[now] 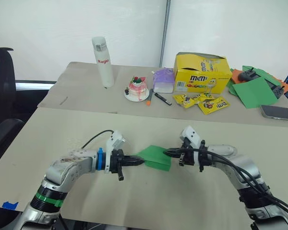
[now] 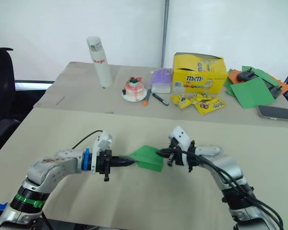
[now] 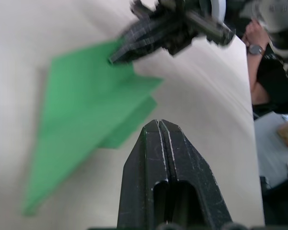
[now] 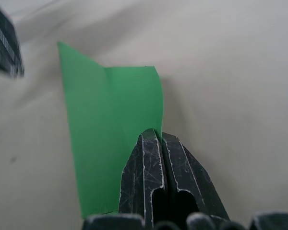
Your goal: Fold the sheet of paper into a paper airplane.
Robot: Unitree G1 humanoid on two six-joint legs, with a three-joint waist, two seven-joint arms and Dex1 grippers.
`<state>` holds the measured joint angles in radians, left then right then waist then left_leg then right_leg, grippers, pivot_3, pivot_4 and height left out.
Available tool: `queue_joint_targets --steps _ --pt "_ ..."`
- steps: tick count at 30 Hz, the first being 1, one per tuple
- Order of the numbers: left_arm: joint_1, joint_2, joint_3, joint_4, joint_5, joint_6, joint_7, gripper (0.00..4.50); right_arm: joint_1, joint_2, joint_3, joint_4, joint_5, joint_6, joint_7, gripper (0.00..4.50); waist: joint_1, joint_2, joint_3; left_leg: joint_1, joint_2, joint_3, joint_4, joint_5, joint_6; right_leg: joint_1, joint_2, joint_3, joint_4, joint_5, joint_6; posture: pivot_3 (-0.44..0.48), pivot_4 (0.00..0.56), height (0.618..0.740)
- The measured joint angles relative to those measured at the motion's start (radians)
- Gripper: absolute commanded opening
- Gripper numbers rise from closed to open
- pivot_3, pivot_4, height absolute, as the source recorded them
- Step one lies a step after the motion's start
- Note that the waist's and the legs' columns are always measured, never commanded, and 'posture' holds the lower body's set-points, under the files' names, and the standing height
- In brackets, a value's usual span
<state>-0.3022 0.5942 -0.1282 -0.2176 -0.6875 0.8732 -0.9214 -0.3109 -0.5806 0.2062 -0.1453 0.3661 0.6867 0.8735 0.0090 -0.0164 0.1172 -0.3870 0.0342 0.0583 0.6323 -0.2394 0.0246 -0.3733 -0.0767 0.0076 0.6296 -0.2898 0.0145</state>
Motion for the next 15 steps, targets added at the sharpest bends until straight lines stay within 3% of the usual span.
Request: queue_joint_targets --steps 5,15 --pt "-0.043 0.0 0.022 0.045 0.049 -0.05 0.008 0.0 0.007 0.008 0.017 0.0 -0.015 -0.024 0.0 0.03 -0.001 0.0 0.0 0.0 0.0 0.0 0.0 0.0 0.0 0.0 0.0 0.0 0.0 0.0 0.0 0.0 0.15 0.722" --pt "-0.047 -0.033 -0.127 0.1 0.192 -0.133 -0.03 0.0 0.01 0.02 0.018 -0.001 -0.029 -0.027 -0.002 0.03 0.0 0.0 0.0 0.0 0.0 0.0 0.001 0.0 0.0 0.0 0.0 0.0 0.0 0.0 0.0 0.0 0.15 0.722"
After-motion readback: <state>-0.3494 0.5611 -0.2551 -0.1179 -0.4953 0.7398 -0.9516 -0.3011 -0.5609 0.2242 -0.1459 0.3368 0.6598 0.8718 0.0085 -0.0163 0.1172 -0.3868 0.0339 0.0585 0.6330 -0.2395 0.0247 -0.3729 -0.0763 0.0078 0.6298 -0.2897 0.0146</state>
